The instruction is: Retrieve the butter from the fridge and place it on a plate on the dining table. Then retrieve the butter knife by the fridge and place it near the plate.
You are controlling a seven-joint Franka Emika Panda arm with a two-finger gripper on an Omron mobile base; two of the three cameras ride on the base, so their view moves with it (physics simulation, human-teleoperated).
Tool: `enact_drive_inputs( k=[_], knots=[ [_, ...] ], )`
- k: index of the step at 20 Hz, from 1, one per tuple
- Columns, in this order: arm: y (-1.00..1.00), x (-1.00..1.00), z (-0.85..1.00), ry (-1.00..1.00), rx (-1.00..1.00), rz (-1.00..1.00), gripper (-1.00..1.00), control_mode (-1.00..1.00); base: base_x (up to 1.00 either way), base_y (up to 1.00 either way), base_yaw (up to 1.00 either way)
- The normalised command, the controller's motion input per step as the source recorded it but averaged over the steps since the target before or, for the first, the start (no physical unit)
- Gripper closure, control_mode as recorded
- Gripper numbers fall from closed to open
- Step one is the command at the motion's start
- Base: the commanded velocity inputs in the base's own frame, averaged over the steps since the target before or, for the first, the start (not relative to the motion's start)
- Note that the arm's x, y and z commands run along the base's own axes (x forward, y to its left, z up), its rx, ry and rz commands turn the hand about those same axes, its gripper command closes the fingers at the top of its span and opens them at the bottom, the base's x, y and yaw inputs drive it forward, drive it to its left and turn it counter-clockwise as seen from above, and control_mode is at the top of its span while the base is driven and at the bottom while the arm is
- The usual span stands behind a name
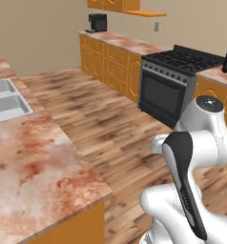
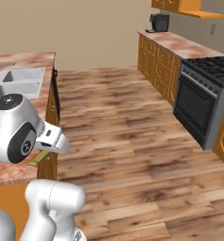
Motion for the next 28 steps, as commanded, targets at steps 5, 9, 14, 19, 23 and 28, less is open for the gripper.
enact_drive_inputs(
  k=[5, 9, 14, 19, 23, 28],
  knots=[
    [0.0, 0.0, 0.0, 0.0, 0.0, 0.0, 1.0, 1.0, -0.77, 0.89, 0.21],
    [0.0, 0.0, 0.0, 0.0, 0.0, 0.0, 1.0, 1.0, -1.0, 0.64, 0.24],
    [0.0, 0.0, 0.0, 0.0, 0.0, 0.0, 1.0, 1.0, -0.52, -0.02, 0.64],
    [0.0, 0.0, 0.0, 0.0, 0.0, 0.0, 1.0, 1.0, -0.23, -0.13, 0.94],
    [0.0, 0.0, 0.0, 0.0, 0.0, 0.0, 1.0, 1.0, -0.33, 0.0, 0.8],
    [0.0, 0.0, 0.0, 0.0, 0.0, 0.0, 1.0, 1.0, -0.09, 0.01, 0.66]
  ],
)
